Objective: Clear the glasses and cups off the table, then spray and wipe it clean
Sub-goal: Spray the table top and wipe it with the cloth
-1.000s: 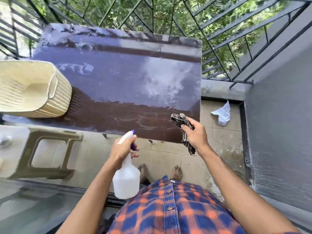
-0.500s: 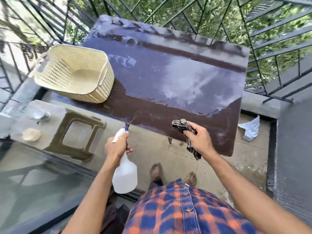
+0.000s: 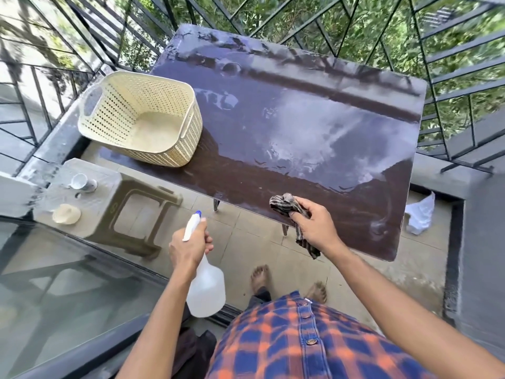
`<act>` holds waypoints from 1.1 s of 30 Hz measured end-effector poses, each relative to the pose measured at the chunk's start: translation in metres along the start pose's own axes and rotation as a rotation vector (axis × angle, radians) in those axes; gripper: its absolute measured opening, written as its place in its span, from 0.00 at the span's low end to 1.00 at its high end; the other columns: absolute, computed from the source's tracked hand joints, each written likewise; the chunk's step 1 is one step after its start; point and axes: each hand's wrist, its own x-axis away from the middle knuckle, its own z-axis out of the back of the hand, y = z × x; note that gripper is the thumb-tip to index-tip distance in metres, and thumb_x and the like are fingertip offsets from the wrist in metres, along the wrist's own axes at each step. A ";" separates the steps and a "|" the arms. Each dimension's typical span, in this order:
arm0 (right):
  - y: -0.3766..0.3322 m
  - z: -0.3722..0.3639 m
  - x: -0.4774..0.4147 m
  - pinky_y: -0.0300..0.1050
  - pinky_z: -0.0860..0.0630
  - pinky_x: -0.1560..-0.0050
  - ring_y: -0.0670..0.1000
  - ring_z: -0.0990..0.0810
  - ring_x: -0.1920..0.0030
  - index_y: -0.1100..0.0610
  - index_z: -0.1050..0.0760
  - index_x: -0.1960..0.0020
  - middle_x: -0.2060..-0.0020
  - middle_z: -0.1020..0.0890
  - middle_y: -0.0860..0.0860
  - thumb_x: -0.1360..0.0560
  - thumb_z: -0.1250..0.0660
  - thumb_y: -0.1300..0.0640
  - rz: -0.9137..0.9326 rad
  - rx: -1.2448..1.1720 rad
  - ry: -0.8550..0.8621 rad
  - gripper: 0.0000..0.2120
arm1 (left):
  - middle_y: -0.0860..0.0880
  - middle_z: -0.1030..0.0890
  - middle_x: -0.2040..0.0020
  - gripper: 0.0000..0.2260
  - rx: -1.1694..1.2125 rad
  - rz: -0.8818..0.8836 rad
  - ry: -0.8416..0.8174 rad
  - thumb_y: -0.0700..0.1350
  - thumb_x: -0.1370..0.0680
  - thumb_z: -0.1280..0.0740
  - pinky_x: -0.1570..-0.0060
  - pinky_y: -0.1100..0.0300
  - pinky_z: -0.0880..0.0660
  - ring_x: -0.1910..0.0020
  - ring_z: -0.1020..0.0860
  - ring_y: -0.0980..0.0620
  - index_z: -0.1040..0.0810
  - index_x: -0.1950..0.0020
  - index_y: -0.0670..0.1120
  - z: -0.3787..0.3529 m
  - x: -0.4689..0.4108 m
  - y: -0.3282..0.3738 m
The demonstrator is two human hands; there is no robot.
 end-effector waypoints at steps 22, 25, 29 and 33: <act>0.051 0.070 0.044 0.33 0.28 0.44 0.38 0.19 0.45 0.48 0.21 0.34 0.45 0.17 0.38 0.25 0.29 0.61 -0.131 -0.061 0.215 0.20 | 0.46 0.15 0.66 0.21 -0.370 -0.098 -0.580 0.62 0.32 0.32 0.53 0.44 0.16 0.69 0.17 0.45 0.17 0.65 0.44 -0.098 0.054 0.005; 0.063 0.085 0.054 0.32 0.28 0.42 0.37 0.20 0.45 0.48 0.21 0.34 0.46 0.17 0.37 0.25 0.29 0.61 -0.156 -0.098 0.267 0.21 | 0.45 0.17 0.69 0.21 -0.420 -0.132 -0.641 0.63 0.31 0.33 0.51 0.42 0.17 0.69 0.18 0.44 0.20 0.70 0.45 -0.117 0.064 0.008; 0.080 0.108 0.065 0.32 0.28 0.43 0.37 0.19 0.46 0.49 0.21 0.34 0.47 0.17 0.37 0.25 0.29 0.62 -0.179 -0.140 0.330 0.20 | 0.45 0.17 0.70 0.19 -0.475 -0.162 -0.709 0.60 0.31 0.31 0.54 0.46 0.16 0.68 0.17 0.44 0.21 0.70 0.45 -0.148 0.087 0.013; 0.100 0.129 0.072 0.33 0.26 0.46 0.39 0.18 0.50 0.48 0.20 0.36 0.52 0.16 0.34 0.25 0.29 0.61 -0.206 -0.142 0.390 0.20 | 0.44 0.17 0.68 0.15 -0.524 -0.198 -0.798 0.52 0.25 0.31 0.64 0.55 0.21 0.69 0.19 0.48 0.20 0.67 0.43 -0.176 0.111 0.016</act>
